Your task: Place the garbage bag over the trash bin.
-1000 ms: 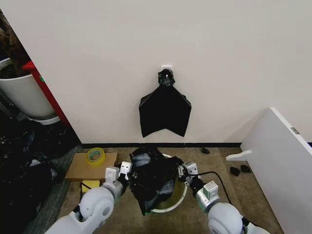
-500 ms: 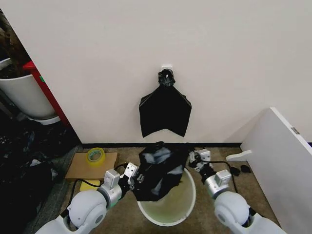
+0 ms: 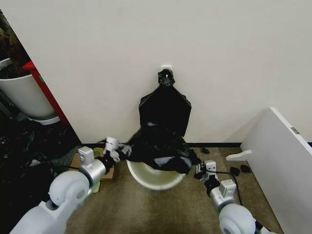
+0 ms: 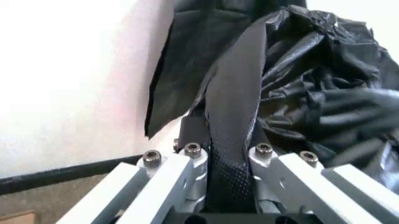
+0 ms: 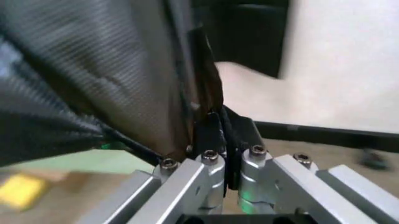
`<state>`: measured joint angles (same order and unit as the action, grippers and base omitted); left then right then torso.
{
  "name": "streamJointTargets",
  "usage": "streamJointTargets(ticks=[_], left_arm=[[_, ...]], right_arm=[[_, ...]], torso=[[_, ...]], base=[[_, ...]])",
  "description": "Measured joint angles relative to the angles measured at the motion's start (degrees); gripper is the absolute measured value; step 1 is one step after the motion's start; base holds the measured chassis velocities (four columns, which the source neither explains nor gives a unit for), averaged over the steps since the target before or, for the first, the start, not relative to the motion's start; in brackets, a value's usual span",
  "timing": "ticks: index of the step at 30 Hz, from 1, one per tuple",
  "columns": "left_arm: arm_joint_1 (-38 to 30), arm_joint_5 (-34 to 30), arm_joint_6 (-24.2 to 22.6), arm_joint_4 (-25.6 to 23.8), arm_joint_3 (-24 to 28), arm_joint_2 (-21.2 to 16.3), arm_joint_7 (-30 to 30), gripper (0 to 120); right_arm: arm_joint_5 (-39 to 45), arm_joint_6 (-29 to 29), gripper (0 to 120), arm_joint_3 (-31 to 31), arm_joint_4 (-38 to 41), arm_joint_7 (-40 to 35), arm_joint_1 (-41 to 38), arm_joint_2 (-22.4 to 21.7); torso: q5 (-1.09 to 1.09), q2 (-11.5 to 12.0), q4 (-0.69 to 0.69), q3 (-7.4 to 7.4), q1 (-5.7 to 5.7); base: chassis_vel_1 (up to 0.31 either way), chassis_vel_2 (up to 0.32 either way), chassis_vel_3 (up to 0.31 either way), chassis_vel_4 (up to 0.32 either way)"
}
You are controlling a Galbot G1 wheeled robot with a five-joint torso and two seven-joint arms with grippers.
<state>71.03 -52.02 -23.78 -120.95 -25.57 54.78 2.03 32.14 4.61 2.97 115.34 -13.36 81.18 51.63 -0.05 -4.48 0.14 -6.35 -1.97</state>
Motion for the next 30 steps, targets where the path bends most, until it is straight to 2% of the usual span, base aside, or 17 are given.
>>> streamJointTargets(ticks=[3, 4, 7, 8, 10, 15, 16, 17, 19, 20, 21, 22, 24, 25, 27, 29, 30], left_arm=[[0.0, -0.9, 0.0, 0.0, -0.4, 0.6, -0.4, 5], [-0.1, -1.6, 0.0, 0.0, -0.5, 1.4, -1.0, 5], [-0.4, -2.9, -0.2, -0.2, -0.9, 2.2, -2.1, 5], [-0.4, -2.9, -0.2, -0.2, -0.9, 2.2, -2.1, 5], [-0.7, -4.1, -0.6, 0.0, -1.6, 2.7, -3.3, 5], [-0.9, -4.9, -1.0, 0.7, -2.6, 2.7, -4.1, 5], [-0.9, -4.9, -1.0, 0.7, -2.6, 2.7, -4.1, 5], [-0.9, -4.8, -0.6, 1.1, -2.7, 2.7, -4.1, 5], [-0.9, -4.1, -0.1, 1.6, -2.4, 2.9, -4.1, 5], [-0.9, -4.1, -0.1, 1.6, -2.4, 2.9, -4.1, 5], [-1.0, -3.5, 0.2, 2.2, -2.0, 3.1, -4.1, 5], [-1.0, -3.1, 0.7, 2.6, -1.8, 3.2, -4.1, 5], [-1.0, -2.3, 2.0, 3.2, -1.5, 3.4, -4.1, 5], [-1.0, -2.3, 2.0, 3.2, -1.5, 3.4, -4.1, 5], [-0.8, -1.8, 2.6, 3.5, -1.4, 3.6, -4.0, 5], [-0.7, -1.7, 2.8, 3.6, -1.4, 3.7, -4.0, 5], [-0.6, -1.5, 2.9, 3.6, -1.4, 3.7, -4.0, 5]], right_arm=[[-1.5, 2.5, 0, -0.6, -1.3, 4.2, 0.3, 0.5], [-3.9, 6.1, 0, -0.9, -3.7, 10.1, 0.3, 1.1], [-9.0, 10.5, 0, -0.5, -7.8, 16.8, 0.0, 1.8], [-9.0, 10.5, 0, -0.5, -7.8, 16.8, 0.0, 1.8], [-18.8, 17.5, 0, 1.5, -14.8, 24.1, -1.4, 3.0], [-31.8, 24.6, 3, 6.1, -21.5, 24.7, -3.9, 4.3], [-31.8, 24.6, 3, 6.1, -21.5, 24.7, -3.9, 4.3], [-31.4, 26.7, 14, 8.0, -22.1, 25.1, -4.3, 4.0], [-26.0, 27.8, 21, 8.2, -20.6, 26.8, -3.9, 2.9], [-26.0, 27.8, 21, 8.2, -20.6, 26.8, -3.9, 2.9], [-19.3, 30.0, 28, 9.2, -18.9, 33.5, -3.3, 1.7], [-16.5, 31.1, 31, 10.1, -18.5, 38.6, -3.0, 1.4], [-9.8, 33.5, 41, 14.5, -17.1, 53.8, -2.6, 1.0], [-9.8, 33.5, 41, 14.5, -17.1, 53.8, -2.6, 1.0], [-6.9, 33.6, 50, 18.4, -14.7, 64.8, -1.8, 0.9], [-6.3, 33.3, 55, 18.9, -13.4, 65.6, -1.3, 0.8], [-6.2, 32.3, 60, 18.3, -10.5, 61.6, -0.1, 0.5]], torso=[[0.01, 0.0, 0.01, 0.00, 0.00], [0.01, 0.0, 0.00, 0.00, 0.00], [0.01, 0.0, 0.00, 0.00, 0.00], [0.01, 0.0, 0.00, 0.00, 0.00], [0.02, 0.0, 0.00, 0.00, 0.00], [0.02, 0.0, -0.02, 0.00, 0.00], [0.02, 0.0, -0.02, 0.00, 0.00], [0.02, 0.0, 0.00, 0.00, 0.00], [0.00, 0.0, 0.01, -0.01, 0.00], [0.00, 0.0, 0.01, -0.01, 0.00], [0.00, 0.0, 0.01, 0.00, 0.00], [0.02, 0.0, 0.00, 0.00, 0.00], [0.02, 0.0, 0.00, 0.00, 0.00], [0.02, 0.0, 0.00, 0.00, 0.00], [-0.04, 0.0, 0.01, 0.00, 0.00], [-0.02, 0.0, 0.01, 0.00, 0.00], [0.05, 0.0, 0.01, 0.00, 0.00]], base=[[0.000, 0.000, 0.000, 0.000], [0.000, 0.000, 0.000, 0.000], [0.000, 0.000, 0.000, 0.000], [0.000, 0.000, 0.000, 0.000], [0.000, 0.000, 0.000, 0.000], [0.000, 0.000, 0.000, 0.000], [0.000, 0.000, 0.000, 0.000], [0.000, 0.000, 0.000, 0.000], [0.000, 0.000, 0.000, 0.000], [0.000, 0.000, 0.000, 0.000], [0.000, 0.000, 0.000, 0.000], [0.000, 0.000, 0.000, 0.000], [0.000, 0.000, 0.000, 0.000], [0.000, 0.000, 0.000, 0.000], [0.000, 0.000, 0.000, 0.000], [0.000, 0.000, 0.000, 0.000], [0.000, 0.000, 0.000, 0.000]])
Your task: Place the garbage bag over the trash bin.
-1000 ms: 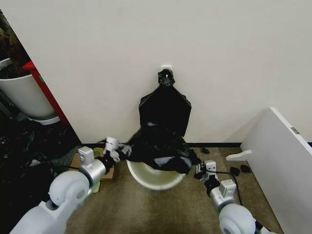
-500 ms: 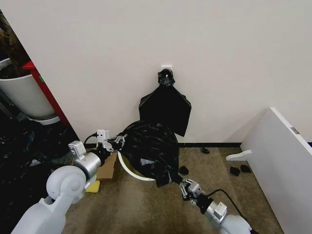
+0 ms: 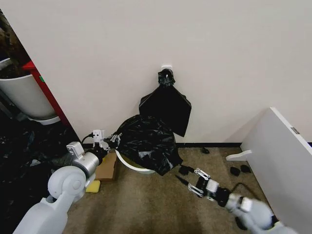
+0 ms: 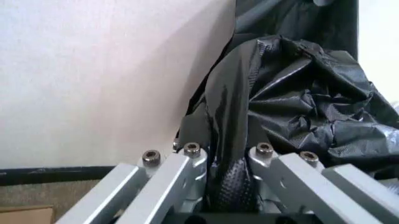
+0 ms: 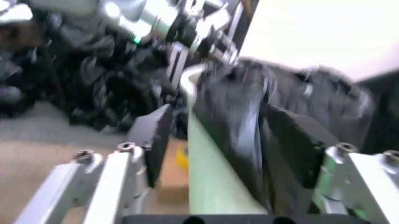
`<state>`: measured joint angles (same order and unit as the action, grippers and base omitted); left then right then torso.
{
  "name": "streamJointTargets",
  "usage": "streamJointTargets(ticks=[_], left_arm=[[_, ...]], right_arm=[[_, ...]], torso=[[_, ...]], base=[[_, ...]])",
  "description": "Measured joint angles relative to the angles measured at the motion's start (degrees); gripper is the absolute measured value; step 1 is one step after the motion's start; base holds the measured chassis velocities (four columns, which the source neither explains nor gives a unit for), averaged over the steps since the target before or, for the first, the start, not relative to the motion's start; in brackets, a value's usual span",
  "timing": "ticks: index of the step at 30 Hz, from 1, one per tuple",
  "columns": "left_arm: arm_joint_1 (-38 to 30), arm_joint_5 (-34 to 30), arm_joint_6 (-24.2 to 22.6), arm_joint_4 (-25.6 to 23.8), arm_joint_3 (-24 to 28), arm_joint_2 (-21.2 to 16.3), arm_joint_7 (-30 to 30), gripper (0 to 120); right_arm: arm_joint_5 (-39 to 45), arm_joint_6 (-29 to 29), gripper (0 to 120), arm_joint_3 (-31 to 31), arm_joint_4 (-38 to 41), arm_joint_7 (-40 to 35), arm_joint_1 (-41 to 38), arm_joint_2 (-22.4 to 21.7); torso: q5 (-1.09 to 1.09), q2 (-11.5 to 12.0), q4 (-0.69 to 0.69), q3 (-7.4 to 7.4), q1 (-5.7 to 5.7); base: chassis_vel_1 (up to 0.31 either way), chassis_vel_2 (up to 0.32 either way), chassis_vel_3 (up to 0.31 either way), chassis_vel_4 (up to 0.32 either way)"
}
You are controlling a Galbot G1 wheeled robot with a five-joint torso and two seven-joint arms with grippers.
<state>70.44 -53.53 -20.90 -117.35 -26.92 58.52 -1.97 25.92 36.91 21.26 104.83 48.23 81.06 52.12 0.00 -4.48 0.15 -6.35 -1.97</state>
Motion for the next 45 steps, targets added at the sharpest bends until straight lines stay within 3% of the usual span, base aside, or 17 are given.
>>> streamJointTargets(ticks=[3, 4, 6, 8, 11, 13, 17, 18, 22, 26, 29, 35, 39, 45], left_arm=[[0.1, 0.3, 0.1, 0.0, 0.2, 0.1, 0.0, 5], [0.1, 0.3, 0.1, 0.0, 0.2, 0.1, 0.0, 5], [0.2, 0.6, 0.1, -0.2, 0.5, 0.2, -0.1, 5], [0.2, 0.6, 0.1, -0.3, 0.5, 0.3, -0.1, 5], [0.3, 0.8, 0.1, -0.7, 0.7, 0.4, -0.2, 5], [0.3, 0.9, 0.1, -0.8, 0.8, 0.4, -0.3, 5], [0.2, 0.9, 0.0, -1.1, 1.0, 0.5, -0.4, 5], [0.2, 0.9, 0.0, -1.1, 1.0, 0.5, -0.4, 5], [0.1, 1.0, -0.1, -1.1, 1.1, 0.9, -0.5, 5], [0.1, 1.1, -0.1, -1.1, 1.3, 1.1, -0.6, 5], [0.0, 1.1, 0.0, -1.0, 1.4, 1.2, -0.8, 5], [0.1, 1.1, 0.0, -0.9, 1.3, 1.2, -1.0, 5], [0.1, 0.4, 0.0, -1.0, 1.2, 1.5, -1.4, 5], [0.2, -1.8, -0.7, -2.0, 1.4, 2.4, -2.8, 5]], right_arm=[[-2.1, -3.3, 72, -2.6, 4.7, -11.9, 2.1, -0.3], [-2.1, -3.3, 72, -2.6, 4.7, -11.9, 2.1, -0.3], [-5.2, -8.1, 82, -4.9, 8.3, -21.5, 3.6, -0.2], [-6.1, -10.1, 81, -5.6, 9.4, -24.2, 4.1, -0.2], [-10.0, -18.3, 64, -9.7, 13.0, -34.4, 5.2, 0.0], [-11.0, -19.1, 61, -10.3, 13.1, -35.2, 5.2, 0.1], [-13.5, -20.2, 43, -10.7, 12.8, -36.6, 4.9, 0.7], [-13.5, -20.2, 43, -10.7, 12.8, -36.6, 4.9, 0.7], [-15.0, -19.5, 22, -10.3, 12.1, -35.9, 4.9, 1.1], [-15.3, -18.4, 15, -10.0, 11.9, -34.4, 4.9, 1.2], [-16.0, -15.4, 1, -9.5, 11.2, -31.9, 4.7, 1.4], [-16.3, -9.3, 0, -9.0, 9.6, -26.7, 4.3, 2.1], [-15.2, -1.0, 0, -8.7, 6.7, -15.9, 2.7, 3.2], [-16.0, 2.4, 0, -9.0, 3.3, -10.8, 1.1, 5.1]], torso=[[-0.05, 0.0, -0.01, 0.00, 0.00], [-0.05, 0.0, -0.01, 0.00, 0.00], [-0.03, 0.0, 0.00, 0.00, 0.00], [-0.04, 0.0, 0.00, 0.00, 0.00], [-0.04, 0.0, 0.00, 0.00, 0.00], [-0.04, 0.0, -0.01, 0.00, 0.00], [-0.03, 0.0, 0.00, 0.00, 0.00], [-0.03, 0.0, 0.00, 0.00, 0.00], [-0.03, 0.0, 0.00, 0.00, 0.00], [-0.03, 0.0, 0.00, 0.00, 0.00], [-0.04, 0.0, 0.00, 0.00, 0.00], [-0.03, 0.0, 0.00, 0.00, 0.00], [-0.04, 0.0, -0.01, 0.00, 0.00], [-0.04, 0.0, -0.01, 0.00, 0.00]], base=[[0.000, 0.000, 0.000, 0.000], [0.000, 0.000, 0.000, 0.000], [0.000, 0.000, 0.000, 0.000], [0.000, 0.000, 0.000, 0.000], [0.000, 0.000, 0.000, 0.000], [0.000, 0.000, 0.000, 0.000], [0.000, 0.000, 0.000, 0.000], [0.000, 0.000, 0.000, 0.000], [0.000, 0.000, 0.000, 0.000], [0.000, 0.000, 0.000, 0.000], [0.000, 0.000, 0.000, 0.000], [0.000, 0.000, 0.000, 0.000], [0.000, 0.000, 0.000, 0.000], [0.000, 0.000, 0.000, 0.000]])
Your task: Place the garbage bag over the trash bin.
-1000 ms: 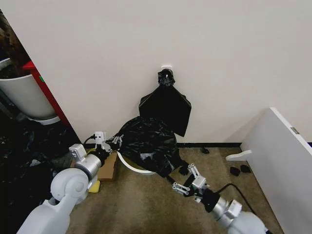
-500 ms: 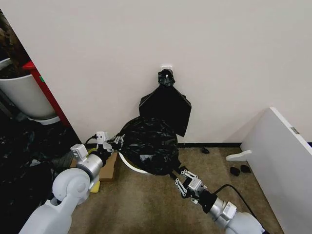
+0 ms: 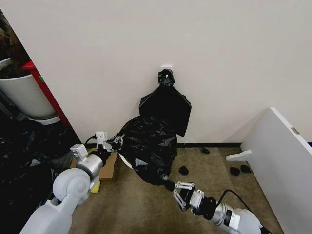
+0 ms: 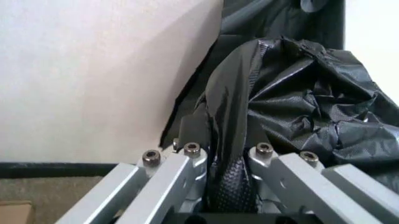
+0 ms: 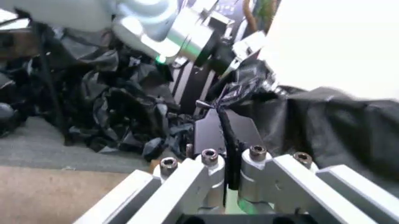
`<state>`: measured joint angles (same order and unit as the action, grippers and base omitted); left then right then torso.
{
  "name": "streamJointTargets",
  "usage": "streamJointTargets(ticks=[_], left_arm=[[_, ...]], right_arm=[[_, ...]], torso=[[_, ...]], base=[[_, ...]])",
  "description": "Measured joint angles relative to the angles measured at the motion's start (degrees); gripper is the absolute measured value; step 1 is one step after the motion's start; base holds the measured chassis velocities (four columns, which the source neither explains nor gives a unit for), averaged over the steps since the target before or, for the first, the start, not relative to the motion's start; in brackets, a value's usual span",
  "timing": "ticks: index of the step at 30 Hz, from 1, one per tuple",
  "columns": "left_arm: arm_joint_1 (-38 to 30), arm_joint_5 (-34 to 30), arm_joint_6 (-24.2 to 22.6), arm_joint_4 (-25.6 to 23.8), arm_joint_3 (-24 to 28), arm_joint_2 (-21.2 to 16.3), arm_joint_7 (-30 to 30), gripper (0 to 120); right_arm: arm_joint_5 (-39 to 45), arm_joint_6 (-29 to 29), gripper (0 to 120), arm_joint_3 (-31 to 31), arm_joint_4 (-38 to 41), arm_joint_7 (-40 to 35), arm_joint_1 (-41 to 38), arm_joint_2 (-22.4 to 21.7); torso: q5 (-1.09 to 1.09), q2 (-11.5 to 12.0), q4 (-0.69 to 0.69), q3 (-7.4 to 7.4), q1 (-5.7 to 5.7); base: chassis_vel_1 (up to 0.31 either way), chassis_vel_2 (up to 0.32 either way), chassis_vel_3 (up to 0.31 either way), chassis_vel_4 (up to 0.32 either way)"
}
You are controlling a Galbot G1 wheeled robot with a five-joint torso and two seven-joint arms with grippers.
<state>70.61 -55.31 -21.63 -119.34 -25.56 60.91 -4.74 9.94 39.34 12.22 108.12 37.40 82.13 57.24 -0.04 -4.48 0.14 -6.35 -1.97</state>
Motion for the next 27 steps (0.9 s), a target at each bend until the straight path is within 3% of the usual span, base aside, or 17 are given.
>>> streamJointTargets(ticks=[3, 6, 13, 17, 19, 22, 23, 25, 27], left_arm=[[-0.4, -2.9, -1.7, -1.0, 1.0, 0.4, -1.8, 5], [-0.3, -9.2, -5.5, -4.3, 1.1, 0.7, -7.3, 5], [0.4, -15.1, -8.1, -8.1, 0.4, 0.9, -11.7, 5], [0.8, -15.1, -8.9, -9.3, -0.1, 0.7, -12.3, 5], [0.8, -14.1, -8.8, -9.3, -0.2, 0.4, -12.1, 5], [0.8, -11.6, -8.3, -9.0, -0.2, -0.2, -11.5, 5], [0.9, -10.5, -8.0, -8.8, -0.2, -0.4, -11.2, 5], [1.0, -6.7, -6.0, -8.0, 0.3, -0.8, -9.9, 5], [1.1, -5.1, -5.0, -7.6, 0.7, -0.9, -9.4, 5]], right_arm=[[-5.2, 2.6, 0, 1.2, -4.2, 1.2, -1.5, 2.2], [-14.8, 6.8, 0, 2.8, -10.1, 3.4, -5.2, 5.1], [-20.9, 8.2, 0, 2.9, -15.6, 3.4, -8.8, 7.3], [-31.9, 8.2, 0, 5.4, -21.2, -5.9, -12.1, 8.3], [-33.4, 8.2, 0, 6.5, -22.4, -7.9, -12.6, 8.2], [-28.5, 7.7, 0, 6.8, -23.8, -8.9, -12.3, 6.7], [-23.1, 7.1, 0, 6.0, -23.7, -7.8, -11.6, 5.8], [-5.9, 5.1, 10, 3.2, -21.0, 2.6, -7.8, 2.8], [-1.1, 4.7, 13, 3.1, -19.7, 7.1, -6.8, 2.2]], torso=[[0.00, 0.0, 0.01, 0.00, 0.00], [0.02, 0.0, 0.01, 0.00, 0.00], [0.01, 0.0, 0.00, 0.00, 0.00], [0.03, 0.0, -0.02, 0.00, 0.00], [-0.01, 0.0, -0.01, 0.00, 0.00], [0.00, 0.0, -0.01, -0.01, 0.00], [-0.02, 0.0, 0.00, -0.01, 0.00], [0.04, 0.0, 0.04, -0.01, 0.00], [0.04, 0.0, 0.04, 0.00, 0.00]], base=[[0.000, 0.000, 0.000, 0.000], [0.000, 0.000, 0.000, 0.000], [0.000, 0.000, 0.000, 0.000], [0.000, 0.000, 0.000, 0.000], [0.000, 0.000, 0.000, 0.000], [0.000, 0.000, 0.000, 0.000], [0.000, 0.000, 0.000, 0.000], [0.000, 0.000, 0.000, 0.000], [0.000, 0.000, 0.000, 0.000]])
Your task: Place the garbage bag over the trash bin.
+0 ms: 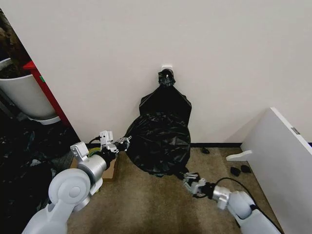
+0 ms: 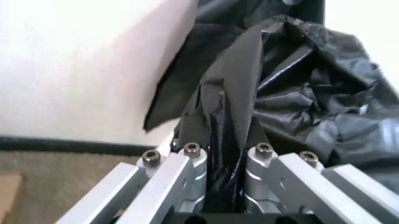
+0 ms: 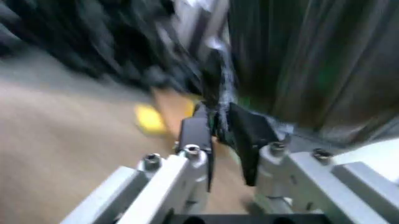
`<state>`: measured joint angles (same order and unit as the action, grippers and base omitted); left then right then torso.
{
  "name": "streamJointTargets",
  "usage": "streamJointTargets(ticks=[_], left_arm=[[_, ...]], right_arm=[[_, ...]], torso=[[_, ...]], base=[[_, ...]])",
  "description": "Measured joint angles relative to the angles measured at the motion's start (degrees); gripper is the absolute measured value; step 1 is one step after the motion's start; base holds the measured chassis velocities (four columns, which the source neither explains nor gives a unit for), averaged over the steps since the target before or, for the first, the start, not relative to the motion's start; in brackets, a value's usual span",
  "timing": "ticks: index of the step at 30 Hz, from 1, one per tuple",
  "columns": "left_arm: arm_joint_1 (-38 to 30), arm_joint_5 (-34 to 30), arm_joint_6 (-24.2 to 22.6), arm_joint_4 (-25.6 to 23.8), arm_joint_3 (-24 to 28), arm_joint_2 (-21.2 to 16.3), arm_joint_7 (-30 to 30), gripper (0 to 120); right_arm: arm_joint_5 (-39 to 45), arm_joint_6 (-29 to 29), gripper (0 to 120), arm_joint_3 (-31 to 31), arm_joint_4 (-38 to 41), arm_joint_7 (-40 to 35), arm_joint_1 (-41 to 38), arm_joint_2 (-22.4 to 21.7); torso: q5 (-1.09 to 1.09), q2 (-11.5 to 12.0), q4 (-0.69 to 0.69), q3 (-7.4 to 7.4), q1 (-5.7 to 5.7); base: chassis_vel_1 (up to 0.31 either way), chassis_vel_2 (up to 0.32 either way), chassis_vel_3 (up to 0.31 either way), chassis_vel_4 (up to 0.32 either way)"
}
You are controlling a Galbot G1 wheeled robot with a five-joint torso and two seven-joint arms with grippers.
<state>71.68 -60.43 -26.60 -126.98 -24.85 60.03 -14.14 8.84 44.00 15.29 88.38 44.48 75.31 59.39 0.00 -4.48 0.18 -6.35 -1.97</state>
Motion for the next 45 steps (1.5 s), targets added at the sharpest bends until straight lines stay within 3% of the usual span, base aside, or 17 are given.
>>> streamJointTargets(ticks=[2, 3, 6, 7, 11, 18, 21, 22, 24, 25, 26, 28, 29, 31, 38, 41, 45], left_arm=[[0.3, 5.3, 4.3, 1.6, 2.0, 0.0, 2.2, 5], [0.3, 5.3, 4.3, 1.6, 2.0, 0.0, 2.2, 5], [0.9, 10.9, 9.4, 3.4, 4.1, 0.2, 5.1, 5], [0.9, 10.9, 9.4, 3.4, 4.1, 0.2, 5.1, 5], [1.5, 16.4, 13.2, 5.4, 6.5, 0.7, 7.0, 5], [0.5, 16.2, 13.6, 6.5, 7.2, 1.1, 7.0, 5], [0.3, 17.2, 15.3, 7.7, 9.0, 0.6, 7.4, 5], [0.3, 17.2, 15.3, 7.7, 9.0, 0.6, 7.4, 5], [0.8, 20.2, 17.8, 8.7, 11.0, 0.8, 8.6, 5], [1.2, 22.1, 19.1, 9.1, 11.7, 1.2, 9.2, 5], [1.2, 22.1, 19.1, 9.1, 11.7, 1.2, 9.2, 5], [1.6, 25.6, 21.7, 9.8, 12.6, 2.6, 10.0, 5], [1.6, 25.6, 21.7, 9.8, 12.6, 2.6, 10.0, 5], [1.8, 27.7, 23.9, 10.5, 13.1, 3.7, 10.6, 5], [1.5, 29.9, 26.0, 11.6, 13.9, 4.1, 11.5, 5], [1.7, 31.6, 27.5, 12.0, 14.0, 4.0, 12.1, 5], [1.7, 31.6, 27.6, 12.1, 14.0, 4.0, 12.2, 5]], right_arm=[[11.7, -1.5, 23, 1.8, 2.9, 15.2, 1.7, -1.6], [11.7, -1.5, 23, 1.8, 2.9, 15.2, 1.7, -1.6], [23.2, -7.3, 36, 4.6, 4.9, 26.2, 2.6, -3.7], [23.2, -7.3, 36, 4.6, 4.9, 26.2, 2.6, -3.7], [33.5, -13.3, 56, 7.3, 6.7, 29.9, 3.1, -5.2], [30.1, -11.4, 77, 8.9, 5.0, 31.2, 3.7, -4.6], [28.9, -10.4, 91, 5.9, 11.3, 15.2, 5.1, -4.3], [28.9, -10.4, 91, 5.9, 11.3, 15.2, 5.1, -4.3], [24.9, -13.3, 98, 1.0, 18.9, 0.0, 5.6, -4.5], [23.6, -17.8, 97, -2.8, 23.3, -8.9, 5.5, -4.8], [23.6, -17.8, 97, -2.8, 23.3, -8.9, 5.5, -4.8], [25.2, -28.1, 90, -9.4, 30.2, -26.7, 4.6, -5.3], [25.2, -28.1, 90, -9.4, 30.2, -26.7, 4.6, -5.3], [27.8, -32.8, 79, -13.4, 33.6, -37.9, 3.2, -5.3], [27.8, -39.5, 56, -18.0, 33.1, -53.6, -2.4, -4.0], [26.9, -45.1, 44, -20.4, 31.4, -64.8, -7.3, -3.2], [26.6, -47.1, 29, -22.0, 29.7, -69.4, -11.0, -2.4]], torso=[[-0.05, 0.0, -0.04, 0.00, 0.00], [-0.05, 0.0, -0.04, 0.00, 0.00], [-0.04, 0.0, -0.02, 0.00, 0.00], [-0.04, 0.0, -0.02, 0.00, 0.00], [-0.05, 0.0, -0.05, 0.00, 0.00], [0.00, 0.0, -0.02, 0.00, 0.00], [-0.03, 0.0, -0.02, 0.00, 0.00], [-0.03, 0.0, -0.02, 0.00, 0.00], [-0.07, 0.0, -0.03, 0.00, 0.00], [-0.04, 0.0, -0.04, 0.00, 0.00], [-0.04, 0.0, -0.04, 0.00, 0.00], [-0.06, 0.0, -0.04, 0.00, 0.00], [-0.06, 0.0, -0.04, 0.00, 0.00], [-0.04, 0.0, -0.03, 0.00, 0.00], [-0.01, 0.0, -0.04, 0.00, 0.00], [-0.03, 0.0, -0.04, 0.00, 0.00], [-0.03, 0.0, -0.04, 0.00, 0.00]], base=[[0.000, 0.000, 0.000, 0.000], [0.000, 0.000, 0.000, 0.000], [0.000, 0.000, 0.000, 0.000], [0.000, 0.000, 0.000, 0.000], [0.000, 0.000, 0.000, 0.000], [0.000, 0.000, 0.000, 0.000], [0.000, 0.000, 0.000, 0.000], [0.000, 0.000, 0.000, 0.000], [0.000, 0.000, 0.000, 0.000], [0.000, 0.000, 0.000, 0.000], [0.000, 0.000, 0.000, 0.000], [0.000, 0.000, 0.000, 0.000], [0.000, 0.000, 0.000, 0.000], [0.000, 0.000, 0.000, 0.000], [0.000, 0.000, 0.000, 0.000], [0.000, 0.000, 0.000, 0.000], [0.000, 0.000, 0.000, 0.000]])
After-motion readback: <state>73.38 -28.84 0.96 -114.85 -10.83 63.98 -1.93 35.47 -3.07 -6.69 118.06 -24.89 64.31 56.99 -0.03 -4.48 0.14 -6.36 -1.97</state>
